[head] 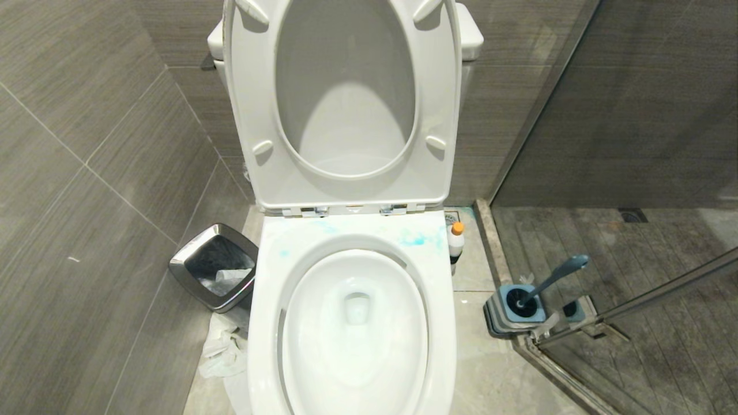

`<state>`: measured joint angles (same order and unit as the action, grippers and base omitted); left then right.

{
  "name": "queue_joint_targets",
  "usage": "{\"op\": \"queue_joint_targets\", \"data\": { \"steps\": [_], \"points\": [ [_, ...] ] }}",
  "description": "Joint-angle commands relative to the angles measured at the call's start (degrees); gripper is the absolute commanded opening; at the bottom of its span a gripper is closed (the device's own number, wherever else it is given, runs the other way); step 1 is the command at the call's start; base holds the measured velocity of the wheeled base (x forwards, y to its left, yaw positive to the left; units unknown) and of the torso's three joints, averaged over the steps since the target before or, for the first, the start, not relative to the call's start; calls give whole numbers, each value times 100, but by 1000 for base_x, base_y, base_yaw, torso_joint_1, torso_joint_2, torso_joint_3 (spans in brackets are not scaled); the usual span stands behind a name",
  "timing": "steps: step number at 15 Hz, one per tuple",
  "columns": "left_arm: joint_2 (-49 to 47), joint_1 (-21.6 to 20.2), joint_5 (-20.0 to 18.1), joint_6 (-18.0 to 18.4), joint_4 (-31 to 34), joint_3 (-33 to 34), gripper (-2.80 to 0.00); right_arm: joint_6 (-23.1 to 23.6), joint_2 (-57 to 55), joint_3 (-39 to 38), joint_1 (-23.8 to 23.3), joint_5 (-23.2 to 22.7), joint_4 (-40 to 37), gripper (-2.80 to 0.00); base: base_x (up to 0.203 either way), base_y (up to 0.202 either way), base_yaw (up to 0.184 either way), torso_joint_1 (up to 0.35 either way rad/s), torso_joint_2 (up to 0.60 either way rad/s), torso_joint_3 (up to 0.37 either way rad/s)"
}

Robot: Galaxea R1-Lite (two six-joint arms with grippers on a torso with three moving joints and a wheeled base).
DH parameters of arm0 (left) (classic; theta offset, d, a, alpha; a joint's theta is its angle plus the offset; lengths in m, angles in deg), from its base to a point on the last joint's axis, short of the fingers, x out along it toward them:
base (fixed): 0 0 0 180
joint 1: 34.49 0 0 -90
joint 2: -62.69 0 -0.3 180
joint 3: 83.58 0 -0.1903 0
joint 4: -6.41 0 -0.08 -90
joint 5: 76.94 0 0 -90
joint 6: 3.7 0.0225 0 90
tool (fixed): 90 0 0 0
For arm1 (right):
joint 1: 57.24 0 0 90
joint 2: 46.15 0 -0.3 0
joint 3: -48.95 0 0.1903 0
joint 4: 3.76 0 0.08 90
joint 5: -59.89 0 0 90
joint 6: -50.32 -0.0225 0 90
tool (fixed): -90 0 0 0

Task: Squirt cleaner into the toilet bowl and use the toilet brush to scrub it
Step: Pour in the cleaning agent

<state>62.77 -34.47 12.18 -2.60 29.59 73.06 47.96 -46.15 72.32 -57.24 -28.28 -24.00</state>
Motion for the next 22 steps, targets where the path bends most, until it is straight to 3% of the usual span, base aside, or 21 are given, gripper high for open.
{"op": "queue_joint_targets", "data": {
  "steps": [1,22],
  "points": [
    [-7,-2,0,5,1,9,-280,-1,-9,-123,0,2,4,-280,0,0,0,0,0,0],
    [-7,-2,35,-4,9,9,-280,-1,-9,-123,0,2,4,-280,0,0,0,4,3,-176]
  ]
}}
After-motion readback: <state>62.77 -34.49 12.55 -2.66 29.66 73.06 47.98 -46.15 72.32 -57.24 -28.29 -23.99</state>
